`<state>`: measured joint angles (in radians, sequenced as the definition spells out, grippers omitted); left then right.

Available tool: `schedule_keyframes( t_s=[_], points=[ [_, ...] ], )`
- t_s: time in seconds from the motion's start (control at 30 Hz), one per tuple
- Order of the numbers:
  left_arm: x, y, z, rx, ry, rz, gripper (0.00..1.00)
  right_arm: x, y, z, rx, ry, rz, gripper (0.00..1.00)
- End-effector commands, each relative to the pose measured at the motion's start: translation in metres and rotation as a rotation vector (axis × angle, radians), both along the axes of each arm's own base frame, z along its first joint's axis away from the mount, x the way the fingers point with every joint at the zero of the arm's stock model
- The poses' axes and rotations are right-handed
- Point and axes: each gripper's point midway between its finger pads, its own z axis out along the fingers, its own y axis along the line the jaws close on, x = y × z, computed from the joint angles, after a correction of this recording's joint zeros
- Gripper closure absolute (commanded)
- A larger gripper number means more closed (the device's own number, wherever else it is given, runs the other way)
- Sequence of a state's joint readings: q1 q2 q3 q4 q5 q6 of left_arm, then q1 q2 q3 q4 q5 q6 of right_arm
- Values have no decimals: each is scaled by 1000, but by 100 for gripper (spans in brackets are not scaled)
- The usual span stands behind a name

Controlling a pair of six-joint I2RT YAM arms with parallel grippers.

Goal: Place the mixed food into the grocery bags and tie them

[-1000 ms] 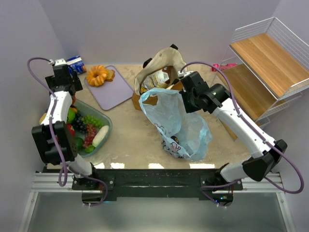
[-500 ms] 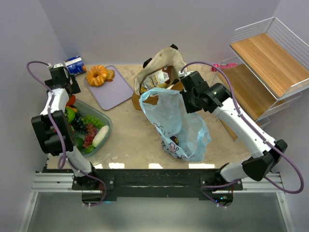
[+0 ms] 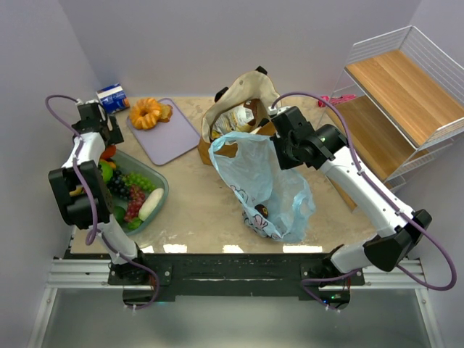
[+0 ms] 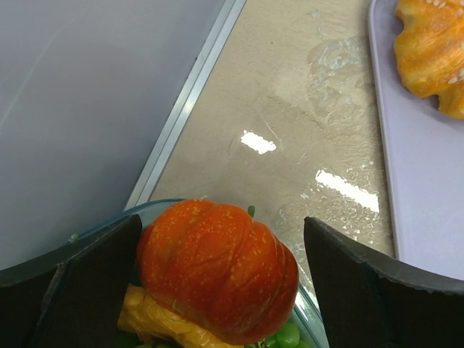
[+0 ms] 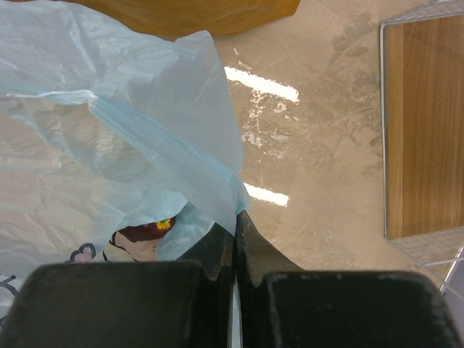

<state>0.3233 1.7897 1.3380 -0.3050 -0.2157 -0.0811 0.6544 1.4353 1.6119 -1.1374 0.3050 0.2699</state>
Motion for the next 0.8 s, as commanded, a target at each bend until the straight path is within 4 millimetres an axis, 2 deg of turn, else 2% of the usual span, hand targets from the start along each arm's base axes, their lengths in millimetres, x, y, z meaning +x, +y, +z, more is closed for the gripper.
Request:
schedule_keyframes(
  t_s=[0.0,0.13,0.23,0.27,0.33,0.43,0.47,0.53,0.57,0.63,0.67,0.73,0.77],
  points=[
    [-2,4,-7,17,22,-5,8,0,0,13,24,-36,-9,100],
    [-2,2,-4,17,16,-13,24,0,0,12,23,-36,-8,100],
    [-1,-2,9,12,-22,-26,36,1,0,13,25,-37,-11,100],
    [0,-2,22,19,-57,-30,38,1,0,13,27,-38,-10,100],
    [2,-8,34,6,-95,-55,43,0,0,14,25,-40,-7,100],
    [8,-28,73,13,-190,-107,48,0,0,13,20,-32,-6,100],
    [10,-46,94,26,-236,-147,48,1,0,13,18,-33,-6,100],
    [13,-71,124,49,-299,-208,49,2,0,14,15,-34,-4,100],
    [12,-105,152,61,-362,-283,49,2,0,16,16,-36,-5,100],
    [8,-150,186,63,-440,-399,49,3,0,17,15,-39,-6,100],
    [-4,-196,218,45,-524,-511,49,3,1,17,16,-42,-3,100],
    [-27,-258,249,-33,-635,-713,49,4,1,16,13,-41,-1,100],
    [-56,-292,286,-74,-756,-826,49,4,2,15,12,-39,2,100]
  ],
)
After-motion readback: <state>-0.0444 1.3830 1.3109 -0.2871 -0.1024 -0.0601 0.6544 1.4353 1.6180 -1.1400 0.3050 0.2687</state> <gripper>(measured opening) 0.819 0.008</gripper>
